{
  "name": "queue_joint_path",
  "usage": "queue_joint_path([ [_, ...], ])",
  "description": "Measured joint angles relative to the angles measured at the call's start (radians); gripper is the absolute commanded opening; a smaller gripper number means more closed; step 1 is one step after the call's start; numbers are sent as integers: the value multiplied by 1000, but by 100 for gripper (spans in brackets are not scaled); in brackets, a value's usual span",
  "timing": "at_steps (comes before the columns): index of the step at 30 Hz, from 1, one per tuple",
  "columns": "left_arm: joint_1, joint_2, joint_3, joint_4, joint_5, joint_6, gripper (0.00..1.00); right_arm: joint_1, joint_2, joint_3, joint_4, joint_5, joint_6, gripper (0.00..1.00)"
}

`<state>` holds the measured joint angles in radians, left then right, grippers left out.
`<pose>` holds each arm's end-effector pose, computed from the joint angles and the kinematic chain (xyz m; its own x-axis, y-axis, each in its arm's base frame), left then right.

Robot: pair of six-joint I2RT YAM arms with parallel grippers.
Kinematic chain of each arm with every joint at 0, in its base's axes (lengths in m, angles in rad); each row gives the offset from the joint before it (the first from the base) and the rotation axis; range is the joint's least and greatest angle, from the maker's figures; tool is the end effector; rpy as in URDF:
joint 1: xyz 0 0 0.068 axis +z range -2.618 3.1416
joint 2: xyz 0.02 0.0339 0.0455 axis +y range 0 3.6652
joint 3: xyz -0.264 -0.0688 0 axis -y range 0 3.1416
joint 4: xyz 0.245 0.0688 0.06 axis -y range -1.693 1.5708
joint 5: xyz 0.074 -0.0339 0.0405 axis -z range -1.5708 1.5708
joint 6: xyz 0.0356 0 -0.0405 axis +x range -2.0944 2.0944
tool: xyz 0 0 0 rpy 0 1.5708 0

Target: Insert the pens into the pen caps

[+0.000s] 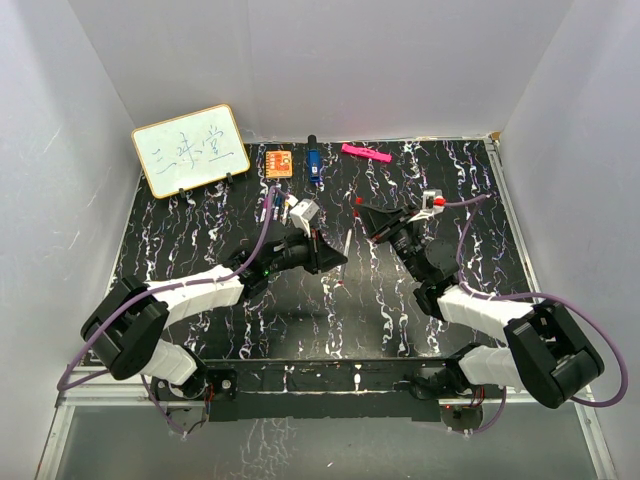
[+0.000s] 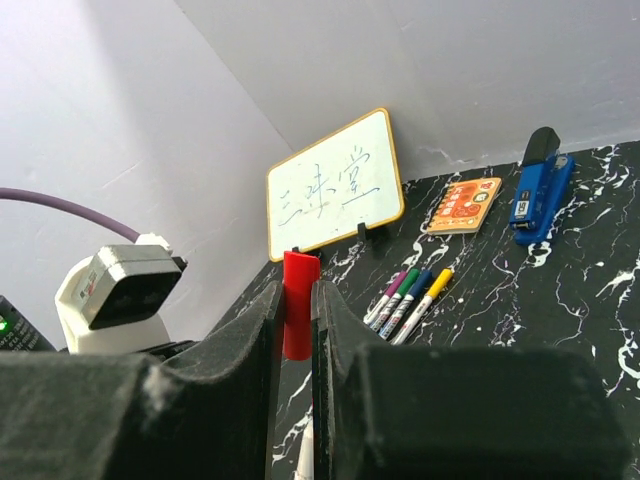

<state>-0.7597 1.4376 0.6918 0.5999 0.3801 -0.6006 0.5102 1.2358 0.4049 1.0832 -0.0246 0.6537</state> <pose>0.2168 -0.2241 0.2374 -0.5988 -0.1550 -0.7857 0.6876 0.4035 -0.6036 0.2167 0.1223 0.2497 -0.1366 0.6202 -0.7724 -0.5365 0.6092 0.5840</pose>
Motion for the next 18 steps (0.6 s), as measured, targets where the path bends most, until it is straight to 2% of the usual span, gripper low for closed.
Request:
queue_joint_path([
  [8, -2, 6, 0, 116, 27, -74, 0, 0, 2, -18, 42, -2, 7, 0],
  [18, -2, 12, 0, 134, 29, -92, 0, 7, 2, -22, 60, 0, 14, 0],
])
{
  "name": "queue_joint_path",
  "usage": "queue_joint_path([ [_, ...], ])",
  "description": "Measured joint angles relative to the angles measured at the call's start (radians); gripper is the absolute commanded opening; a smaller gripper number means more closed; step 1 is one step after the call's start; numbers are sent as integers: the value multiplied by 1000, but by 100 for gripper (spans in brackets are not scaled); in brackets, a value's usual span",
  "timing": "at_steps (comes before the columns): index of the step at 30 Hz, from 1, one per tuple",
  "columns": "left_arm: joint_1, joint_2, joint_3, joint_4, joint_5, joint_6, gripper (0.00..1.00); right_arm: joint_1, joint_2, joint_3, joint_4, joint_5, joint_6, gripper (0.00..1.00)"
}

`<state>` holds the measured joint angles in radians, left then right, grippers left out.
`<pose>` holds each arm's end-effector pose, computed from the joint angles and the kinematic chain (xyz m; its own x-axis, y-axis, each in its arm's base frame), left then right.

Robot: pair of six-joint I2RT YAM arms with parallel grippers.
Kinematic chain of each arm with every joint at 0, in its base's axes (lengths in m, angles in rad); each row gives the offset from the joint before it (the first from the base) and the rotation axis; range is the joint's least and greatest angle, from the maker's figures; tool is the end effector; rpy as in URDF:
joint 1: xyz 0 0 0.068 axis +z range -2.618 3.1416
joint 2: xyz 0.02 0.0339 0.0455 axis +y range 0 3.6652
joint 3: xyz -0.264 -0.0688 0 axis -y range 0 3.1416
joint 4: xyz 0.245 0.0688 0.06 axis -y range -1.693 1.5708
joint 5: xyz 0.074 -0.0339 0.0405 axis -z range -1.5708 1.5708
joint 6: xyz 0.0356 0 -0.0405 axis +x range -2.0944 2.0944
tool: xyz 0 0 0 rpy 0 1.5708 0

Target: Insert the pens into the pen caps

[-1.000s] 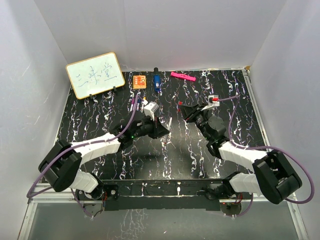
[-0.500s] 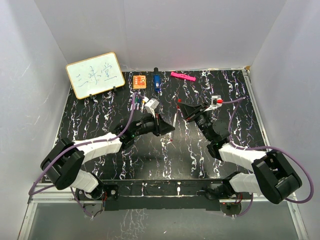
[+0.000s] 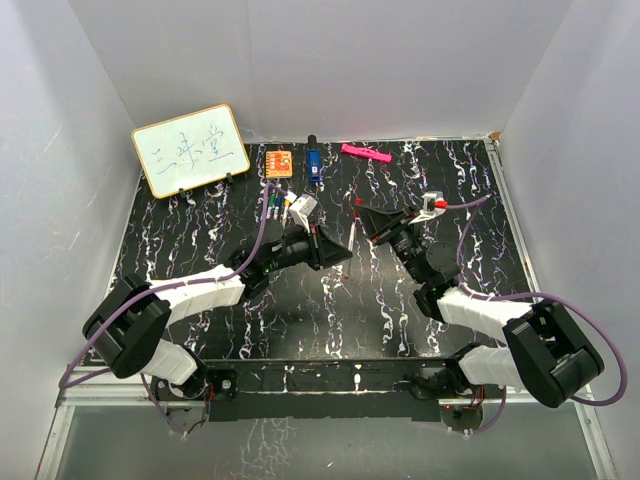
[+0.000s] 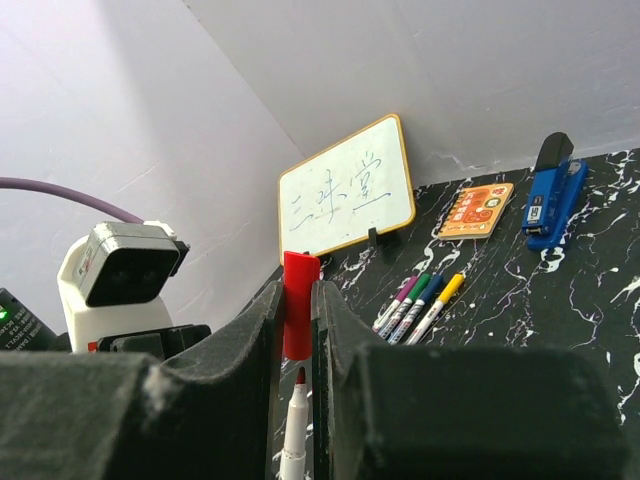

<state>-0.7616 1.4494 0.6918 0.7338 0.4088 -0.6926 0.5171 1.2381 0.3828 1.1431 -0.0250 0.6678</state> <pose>0.2174 -0.2268 0.2482 -0.6012 -0.2363 -0.7633 0.6977 0.3105 -0.6456 0.2124 0.1218 0.2486 -0.1252 0.6410 -0.7573 -0.5572 0.5861 0.5882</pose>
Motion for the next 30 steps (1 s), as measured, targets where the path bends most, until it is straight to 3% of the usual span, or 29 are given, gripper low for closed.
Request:
queue_joint_path([
  [30, -2, -13, 0, -21, -9, 27, 0, 13, 21, 0, 0, 3, -1, 0],
])
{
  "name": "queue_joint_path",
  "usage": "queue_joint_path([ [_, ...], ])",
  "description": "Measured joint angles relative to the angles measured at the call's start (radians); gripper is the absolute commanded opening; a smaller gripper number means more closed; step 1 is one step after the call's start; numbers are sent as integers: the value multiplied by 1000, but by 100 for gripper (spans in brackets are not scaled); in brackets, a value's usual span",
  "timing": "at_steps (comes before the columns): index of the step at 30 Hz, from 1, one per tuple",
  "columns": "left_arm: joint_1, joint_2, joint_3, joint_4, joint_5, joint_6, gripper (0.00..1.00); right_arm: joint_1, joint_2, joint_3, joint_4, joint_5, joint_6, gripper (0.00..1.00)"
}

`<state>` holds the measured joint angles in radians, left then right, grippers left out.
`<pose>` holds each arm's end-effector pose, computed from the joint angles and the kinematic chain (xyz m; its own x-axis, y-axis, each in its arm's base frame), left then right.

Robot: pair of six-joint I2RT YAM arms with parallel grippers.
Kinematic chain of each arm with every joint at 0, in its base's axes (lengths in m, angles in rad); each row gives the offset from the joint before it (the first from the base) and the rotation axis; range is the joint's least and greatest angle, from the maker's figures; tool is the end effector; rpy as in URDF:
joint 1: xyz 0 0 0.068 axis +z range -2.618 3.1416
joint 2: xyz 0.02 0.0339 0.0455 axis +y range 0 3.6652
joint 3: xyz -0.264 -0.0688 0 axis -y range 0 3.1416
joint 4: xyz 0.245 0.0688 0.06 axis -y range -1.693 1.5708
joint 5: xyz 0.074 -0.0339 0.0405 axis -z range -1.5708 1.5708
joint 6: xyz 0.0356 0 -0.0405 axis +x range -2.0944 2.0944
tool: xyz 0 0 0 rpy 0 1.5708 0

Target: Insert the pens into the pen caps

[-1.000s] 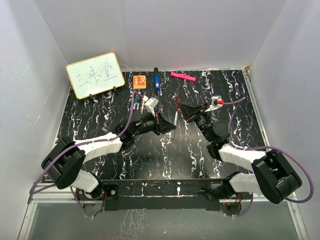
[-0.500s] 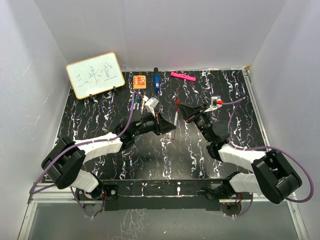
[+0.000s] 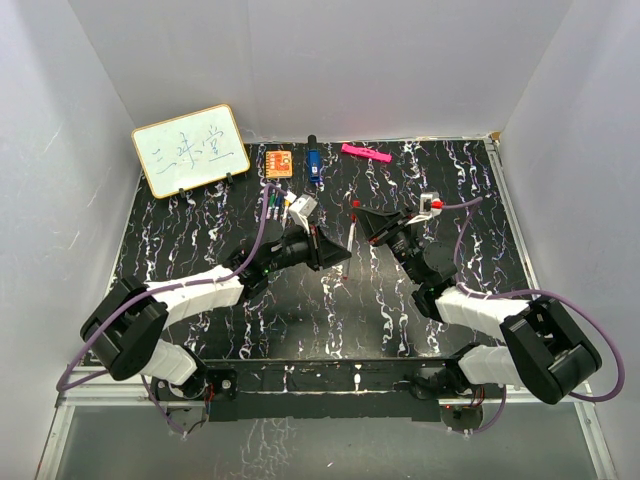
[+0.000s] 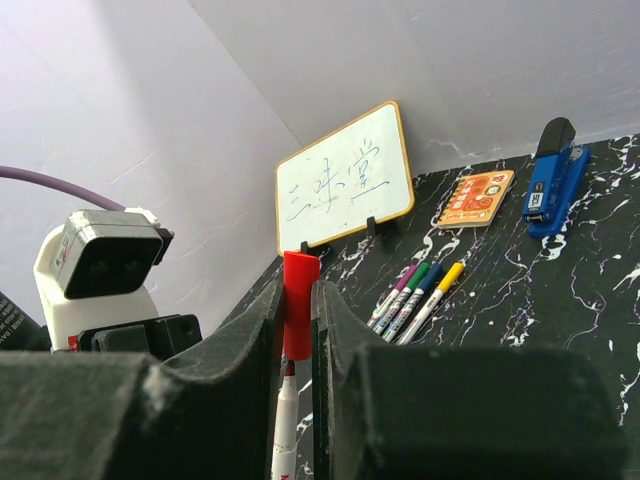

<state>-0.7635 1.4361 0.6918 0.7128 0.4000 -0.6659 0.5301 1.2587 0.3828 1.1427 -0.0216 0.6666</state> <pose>0.2159 -0.2258 0.2499 -0.5850 -0.2277 -0.7784 0.7079 0.3251 -0.6271 0.2132 0.1259 0.2439 -0.1449 0.6316 -0.7616 -0.5521 0.5872 0.5920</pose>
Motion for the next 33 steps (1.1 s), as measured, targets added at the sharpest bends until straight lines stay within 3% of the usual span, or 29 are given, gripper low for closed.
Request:
queue_joint_path([
  [33, -5, -5, 0, -24, -36, 12, 0, 24, -2, 0, -34, 3, 11, 0],
])
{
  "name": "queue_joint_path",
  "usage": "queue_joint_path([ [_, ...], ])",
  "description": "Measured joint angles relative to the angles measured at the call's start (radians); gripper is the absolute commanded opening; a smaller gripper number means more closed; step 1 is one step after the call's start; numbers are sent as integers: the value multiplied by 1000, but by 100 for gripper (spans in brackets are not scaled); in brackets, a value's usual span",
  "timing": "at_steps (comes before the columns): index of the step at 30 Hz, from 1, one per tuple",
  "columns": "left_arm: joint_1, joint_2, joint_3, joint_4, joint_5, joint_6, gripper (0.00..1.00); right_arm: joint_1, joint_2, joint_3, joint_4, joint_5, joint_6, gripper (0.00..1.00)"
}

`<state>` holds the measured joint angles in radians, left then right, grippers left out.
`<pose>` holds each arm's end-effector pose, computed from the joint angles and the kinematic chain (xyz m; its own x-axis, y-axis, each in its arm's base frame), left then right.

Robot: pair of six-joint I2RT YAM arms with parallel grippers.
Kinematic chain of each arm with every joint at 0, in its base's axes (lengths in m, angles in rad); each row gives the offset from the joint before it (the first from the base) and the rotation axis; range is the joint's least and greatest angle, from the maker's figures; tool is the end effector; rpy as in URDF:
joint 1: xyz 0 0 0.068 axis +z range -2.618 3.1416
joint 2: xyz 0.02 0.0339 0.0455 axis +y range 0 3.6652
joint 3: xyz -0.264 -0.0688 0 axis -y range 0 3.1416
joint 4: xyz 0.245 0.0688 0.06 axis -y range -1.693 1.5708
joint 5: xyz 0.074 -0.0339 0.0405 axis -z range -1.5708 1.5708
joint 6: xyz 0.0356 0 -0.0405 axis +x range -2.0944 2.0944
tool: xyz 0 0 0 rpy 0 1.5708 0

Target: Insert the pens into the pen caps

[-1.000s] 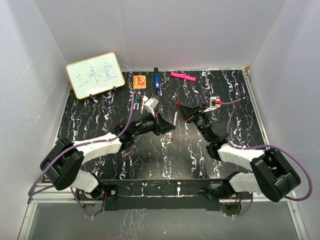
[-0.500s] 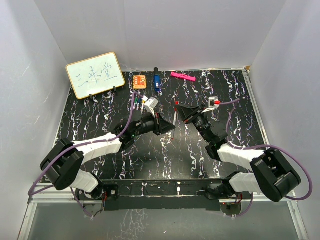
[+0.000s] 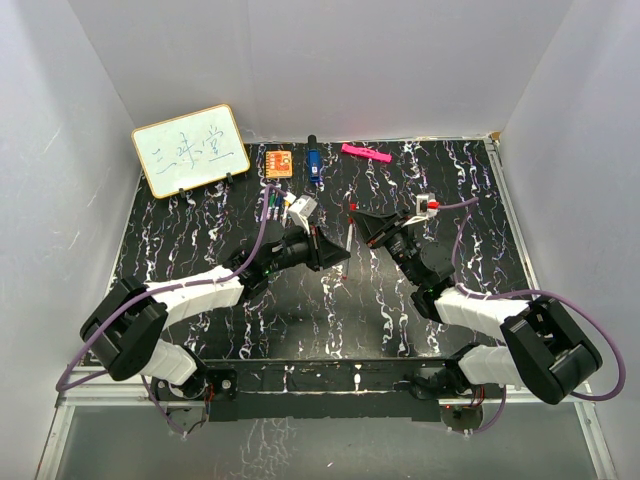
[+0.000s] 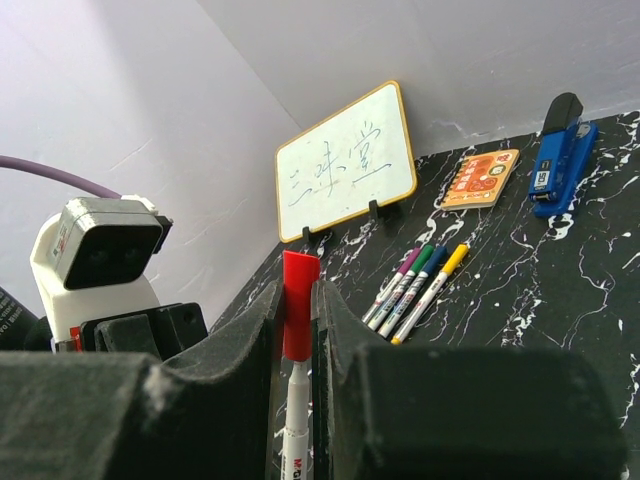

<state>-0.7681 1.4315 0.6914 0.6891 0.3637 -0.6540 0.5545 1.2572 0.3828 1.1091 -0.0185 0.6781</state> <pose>0.2155 -0.2258 0.2486 -0.5796 -0.2307 -0.7816 0.6958 0.3591 -0.6220 0.2108 0.1313 0.2406 -0.1859 0.6226 -0.7601 -0.5459 0.5778 0.6068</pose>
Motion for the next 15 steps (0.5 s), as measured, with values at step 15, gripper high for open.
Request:
queue_joint_path([
  [15, -2, -5, 0, -26, -24, 32, 0, 0, -10, 0, -39, 0, -2, 0],
])
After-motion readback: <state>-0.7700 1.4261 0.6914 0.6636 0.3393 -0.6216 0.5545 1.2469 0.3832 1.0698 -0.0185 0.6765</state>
